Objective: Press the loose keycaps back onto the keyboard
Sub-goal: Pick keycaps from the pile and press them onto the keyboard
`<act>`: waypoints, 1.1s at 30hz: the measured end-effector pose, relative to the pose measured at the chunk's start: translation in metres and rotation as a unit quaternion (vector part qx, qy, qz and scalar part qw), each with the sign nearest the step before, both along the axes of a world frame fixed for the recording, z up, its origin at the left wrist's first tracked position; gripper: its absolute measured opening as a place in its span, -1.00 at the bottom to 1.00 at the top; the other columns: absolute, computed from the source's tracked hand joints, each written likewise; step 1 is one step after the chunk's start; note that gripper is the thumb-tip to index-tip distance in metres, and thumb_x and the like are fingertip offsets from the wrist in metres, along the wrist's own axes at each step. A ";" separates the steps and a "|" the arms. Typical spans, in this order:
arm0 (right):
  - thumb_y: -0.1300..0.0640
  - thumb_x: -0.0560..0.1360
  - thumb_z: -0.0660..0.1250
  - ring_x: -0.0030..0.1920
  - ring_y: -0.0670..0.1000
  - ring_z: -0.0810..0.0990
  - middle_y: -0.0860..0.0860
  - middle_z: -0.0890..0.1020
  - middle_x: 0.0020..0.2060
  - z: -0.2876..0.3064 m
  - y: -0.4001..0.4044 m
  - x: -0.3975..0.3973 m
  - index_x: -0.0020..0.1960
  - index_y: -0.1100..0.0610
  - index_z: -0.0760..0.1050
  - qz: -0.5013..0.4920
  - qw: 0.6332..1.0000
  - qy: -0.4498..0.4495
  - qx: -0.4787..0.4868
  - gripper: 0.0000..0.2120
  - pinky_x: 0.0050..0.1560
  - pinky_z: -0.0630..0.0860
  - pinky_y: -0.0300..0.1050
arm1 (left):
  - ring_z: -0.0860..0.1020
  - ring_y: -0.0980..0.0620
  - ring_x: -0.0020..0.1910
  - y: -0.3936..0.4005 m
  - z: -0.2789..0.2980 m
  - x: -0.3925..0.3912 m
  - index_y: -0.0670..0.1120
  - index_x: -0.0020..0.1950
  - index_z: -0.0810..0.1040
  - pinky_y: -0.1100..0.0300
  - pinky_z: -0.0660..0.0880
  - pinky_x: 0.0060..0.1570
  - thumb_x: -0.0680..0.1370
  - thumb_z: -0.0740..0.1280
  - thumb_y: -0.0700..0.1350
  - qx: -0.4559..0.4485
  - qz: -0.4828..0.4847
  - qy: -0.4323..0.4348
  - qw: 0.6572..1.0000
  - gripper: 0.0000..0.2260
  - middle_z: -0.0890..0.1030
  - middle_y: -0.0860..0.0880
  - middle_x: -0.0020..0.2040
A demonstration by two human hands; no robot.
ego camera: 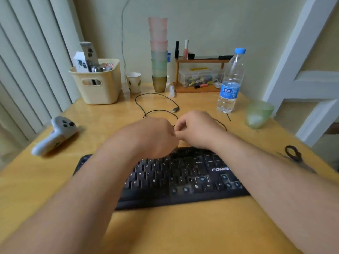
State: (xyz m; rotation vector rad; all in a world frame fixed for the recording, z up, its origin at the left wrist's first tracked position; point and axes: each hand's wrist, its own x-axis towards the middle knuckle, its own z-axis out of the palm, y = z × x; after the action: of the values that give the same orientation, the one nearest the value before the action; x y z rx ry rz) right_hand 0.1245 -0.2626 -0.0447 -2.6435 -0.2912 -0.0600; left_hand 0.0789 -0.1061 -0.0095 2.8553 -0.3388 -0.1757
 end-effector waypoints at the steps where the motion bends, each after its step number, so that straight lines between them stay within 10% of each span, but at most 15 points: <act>1: -0.04 0.48 0.51 -0.16 -0.08 0.60 -0.14 0.66 -0.21 -0.005 0.011 0.006 -0.20 -0.05 0.66 -0.010 1.000 -0.002 -0.015 -0.88 -0.24 0.45 -0.17 | 0.61 0.01 -0.15 0.014 0.000 0.006 0.09 0.04 0.70 0.06 0.59 -0.10 0.63 0.24 0.06 0.015 0.013 0.011 1.000 -0.77 0.67 0.03 -0.14; 6: -0.11 0.45 0.56 -0.14 0.03 0.61 -0.03 0.64 -0.19 -0.019 0.035 0.019 -0.20 0.01 0.62 -0.048 0.997 -0.005 -0.054 -0.77 -0.24 0.49 -0.13 | 0.61 -0.03 0.00 0.053 -0.012 0.029 0.17 0.13 0.69 -0.02 0.62 0.08 0.63 0.26 0.11 -0.022 0.101 -0.083 0.991 -0.78 0.68 0.06 0.07; 12: -0.04 0.46 0.54 -0.14 -0.04 0.61 -0.08 0.66 -0.19 -0.005 0.034 0.008 -0.23 -0.02 0.66 -0.047 0.998 0.022 -0.020 -0.85 -0.33 0.39 -0.22 | 0.60 0.09 -0.21 0.042 -0.036 0.020 0.20 -0.07 0.69 0.07 0.63 -0.17 0.56 0.30 0.11 -0.131 0.073 -0.143 0.978 -0.84 0.66 0.16 -0.24; 18: 0.12 0.41 0.55 -0.26 -0.04 0.64 0.00 0.72 -0.27 0.000 0.005 -0.019 -0.19 0.00 0.69 -0.054 0.960 0.051 0.271 -0.94 -0.15 0.63 0.04 | 0.57 0.30 -0.08 0.032 -0.047 0.012 0.23 0.10 0.62 0.36 0.50 -0.11 0.52 0.49 0.04 -0.196 -0.036 -0.172 0.965 -0.81 0.63 0.24 -0.12; 33: 0.18 0.61 0.39 -0.30 -0.04 0.55 0.05 0.65 -0.32 -0.007 -0.013 -0.024 -0.04 0.20 0.65 0.009 0.871 0.165 0.463 -0.88 -0.24 0.52 -0.20 | 0.66 0.24 -0.15 0.021 -0.050 0.001 0.14 0.02 0.66 0.31 0.56 -0.11 0.55 0.51 -0.01 -0.362 -0.012 -0.128 0.923 -0.91 0.72 0.19 -0.13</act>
State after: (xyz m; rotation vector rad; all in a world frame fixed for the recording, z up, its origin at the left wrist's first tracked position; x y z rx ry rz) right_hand 0.1010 -0.2759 -0.0516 -1.6500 -0.1166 0.2096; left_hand 0.0803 -0.0850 -0.0599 2.1322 -0.3894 0.2719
